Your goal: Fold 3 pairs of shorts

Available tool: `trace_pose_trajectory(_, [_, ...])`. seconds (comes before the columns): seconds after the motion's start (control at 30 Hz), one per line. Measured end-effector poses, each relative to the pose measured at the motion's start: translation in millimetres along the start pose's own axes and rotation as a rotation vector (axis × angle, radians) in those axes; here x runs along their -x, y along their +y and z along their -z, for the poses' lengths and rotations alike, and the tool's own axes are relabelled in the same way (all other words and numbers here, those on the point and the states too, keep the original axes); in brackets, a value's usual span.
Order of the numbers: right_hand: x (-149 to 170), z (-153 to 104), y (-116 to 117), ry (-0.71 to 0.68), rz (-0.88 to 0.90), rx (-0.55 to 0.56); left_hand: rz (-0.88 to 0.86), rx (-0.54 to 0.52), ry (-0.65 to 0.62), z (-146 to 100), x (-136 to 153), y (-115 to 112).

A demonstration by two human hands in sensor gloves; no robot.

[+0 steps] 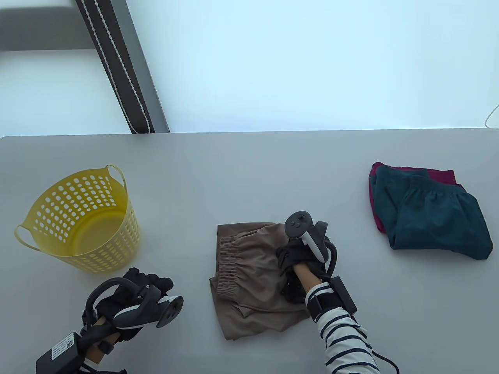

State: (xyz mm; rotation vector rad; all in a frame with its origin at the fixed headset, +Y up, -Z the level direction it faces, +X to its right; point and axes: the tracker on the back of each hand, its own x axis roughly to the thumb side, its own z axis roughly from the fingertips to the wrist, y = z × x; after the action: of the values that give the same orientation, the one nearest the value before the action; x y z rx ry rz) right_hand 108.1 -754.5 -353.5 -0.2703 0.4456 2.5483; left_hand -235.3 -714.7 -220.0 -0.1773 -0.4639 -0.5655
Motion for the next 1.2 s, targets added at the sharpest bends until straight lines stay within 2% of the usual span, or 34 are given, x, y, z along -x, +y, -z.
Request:
trace_pose_trajectory(0.07, [2,-11,-19,-0.049,0.193,-0.039,0.001,-0.003,0.001,-1,0,1])
trace_pose_trajectory(0.1, [2,-14,-25,-0.064,0.229,-0.053,0.002,-0.005,0.000,-1,0,1])
trace_pose_trajectory(0.13, [1,-23,-42,-0.117,0.279,-0.094,0.004,-0.008,-0.003,-1,0,2])
trace_pose_trajectory(0.2, [-5,-36,-66,-0.239,0.247,-0.196,0.006,-0.011,-0.009,-2,-1,3])
trace_pose_trajectory(0.23, [-7,-45,-80,-0.275,0.169,-0.257,0.006,-0.011,-0.013,-1,-1,4])
trace_pose_trajectory(0.3, [-10,-59,-102,-0.310,0.108,-0.233,0.003,-0.007,-0.017,0,-2,4])
trace_pose_trajectory(0.43, [-5,-69,-136,-0.296,0.274,-0.208,0.004,0.013,-0.031,3,-4,1])
trace_pose_trajectory(0.5, [4,-65,-149,-0.241,0.365,-0.154,0.004,0.026,-0.037,4,-5,-1])
trace_pose_trajectory(0.67, [44,-45,-183,-0.109,0.731,0.135,0.000,0.037,-0.041,6,-6,-3])
trace_pose_trajectory(0.77, [63,-42,-207,-0.138,0.887,0.287,0.002,0.039,-0.040,6,-5,-1])
trace_pose_trajectory(0.87, [87,-38,-232,-0.203,1.037,0.360,-0.003,0.042,-0.039,6,-5,-1])
trace_pose_trajectory(0.97, [117,-30,-242,-0.223,1.128,0.407,-0.004,0.053,-0.042,8,-4,-3])
trace_pose_trajectory(1.07, [155,-22,-236,-0.169,1.153,0.427,-0.005,0.060,-0.044,9,-4,-4])
trace_pose_trajectory(1.17, [200,-18,-211,0.121,1.003,0.548,-0.005,0.065,-0.046,8,-4,-3])
trace_pose_trajectory(1.2, [215,-18,-199,0.279,0.901,0.565,-0.005,0.067,-0.046,8,-4,-3])
